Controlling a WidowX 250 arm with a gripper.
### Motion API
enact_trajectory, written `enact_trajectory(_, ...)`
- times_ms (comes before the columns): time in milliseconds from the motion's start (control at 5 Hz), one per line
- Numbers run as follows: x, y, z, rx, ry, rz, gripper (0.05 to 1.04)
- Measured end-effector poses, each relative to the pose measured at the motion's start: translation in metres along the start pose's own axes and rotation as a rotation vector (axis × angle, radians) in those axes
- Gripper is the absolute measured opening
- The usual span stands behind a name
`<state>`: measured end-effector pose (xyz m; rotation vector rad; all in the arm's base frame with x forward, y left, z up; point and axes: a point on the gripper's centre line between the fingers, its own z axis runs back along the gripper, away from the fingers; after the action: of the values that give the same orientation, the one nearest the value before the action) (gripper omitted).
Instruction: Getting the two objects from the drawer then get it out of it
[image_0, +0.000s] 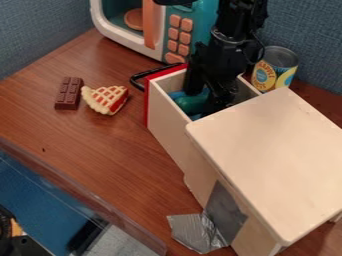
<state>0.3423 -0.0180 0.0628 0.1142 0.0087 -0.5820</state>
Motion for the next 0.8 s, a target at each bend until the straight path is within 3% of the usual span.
enact_trajectory(200,-0.004,0.002,-0.004,-0.041,0.007,0.017,0.658)
enact_trajectory(400,-0.006,0.005,-0.004,-0.047,0.007,0.028,0.380)
enact_trajectory(600,-0.012,0.004,0.003,-0.053,-0.002,0.023,0.354)
enact_trajectory(800,-0.019,0.006,0.023,-0.058,-0.041,0.033,0.354)
